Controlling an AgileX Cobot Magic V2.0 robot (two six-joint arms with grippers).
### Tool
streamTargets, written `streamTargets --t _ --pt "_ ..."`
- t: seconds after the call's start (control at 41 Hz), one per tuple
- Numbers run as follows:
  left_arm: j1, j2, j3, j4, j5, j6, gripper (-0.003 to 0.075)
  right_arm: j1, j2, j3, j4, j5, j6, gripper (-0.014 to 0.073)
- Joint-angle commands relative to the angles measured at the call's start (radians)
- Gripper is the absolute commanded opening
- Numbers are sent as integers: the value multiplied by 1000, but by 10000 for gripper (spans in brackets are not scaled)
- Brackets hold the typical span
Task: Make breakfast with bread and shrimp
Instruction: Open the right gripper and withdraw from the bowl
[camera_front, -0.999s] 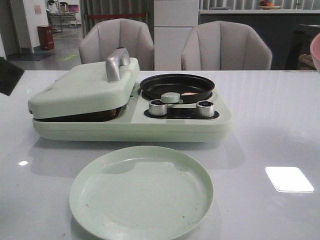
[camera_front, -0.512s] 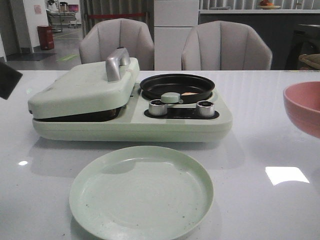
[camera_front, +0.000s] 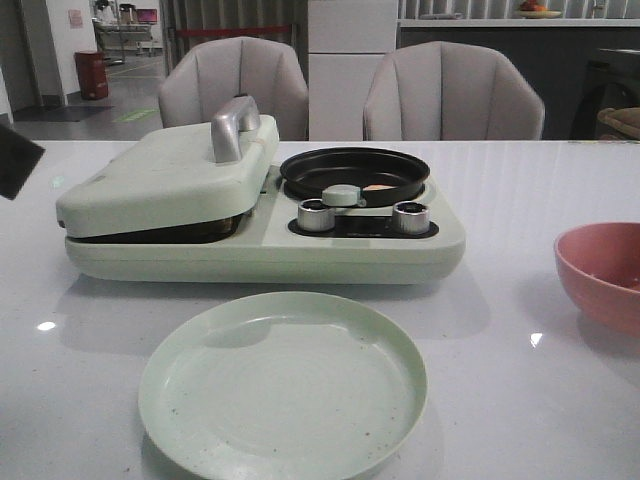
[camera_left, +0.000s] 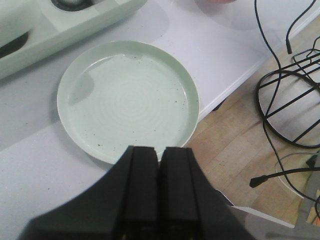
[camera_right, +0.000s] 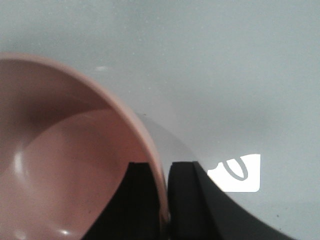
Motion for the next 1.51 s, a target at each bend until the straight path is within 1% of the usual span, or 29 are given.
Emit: streamTargets --t 0.0,0.073,0.146,0.244,0.317,0.414,0.487,0.561,0.658,0.804,0.975,1.17,1.243,1.34,1.389,1.438,1.487 --pt "-9 -11 -28 -32 -46 -5 102 -1 -39 -28 14 -18 -22 363" --pt "-9 -11 -28 -32 -46 -5 102 -1 -40 -48 14 -3 -22 413" --pt "-9 -11 -28 -32 -46 -5 102 2 -54 -82 19 47 -22 409" --pt "-9 -11 -28 -32 -44 -5 102 32 -113 -98 20 61 -22 410" --pt "-9 -11 -28 -32 -44 -5 102 89 -187 -83 8 49 -28 410" --pt "-9 -11 -28 -32 -44 -5 102 193 -282 -42 -63 22 -30 410" --pt "-9 -11 -28 -32 -44 -5 102 260 -369 7 -90 -8 -19 410" --pt "-9 -11 -28 -32 -44 -5 102 318 -463 60 -92 -27 -9 410" --pt "-9 -11 -28 -32 -42 -5 102 364 -582 149 -88 -48 -6 410" --pt "-9 -11 -28 -32 -49 -5 102 379 -788 266 -78 -48 -6 410" --pt "-9 -11 -28 -32 -51 -5 102 378 -992 338 -80 37 2 410" --pt "-9 -11 -28 -32 -61 -5 102 378 -1173 380 -144 173 173 410" --pt "-9 -11 -28 -32 -63 -5 102 378 -1220 391 -164 199 201 410" --pt "-9 -11 -28 -32 -73 -5 102 378 -1258 397 -167 208 202 409" --pt "-9 -11 -28 -32 -81 -5 102 378 -1269 397 -167 208 202 386" --pt "-9 -11 -28 -32 -89 -5 102 378 -1275 397 -167 207 202 324" --pt "-9 -11 -28 -32 -97 -5 102 378 -1275 397 -167 207 202 228"
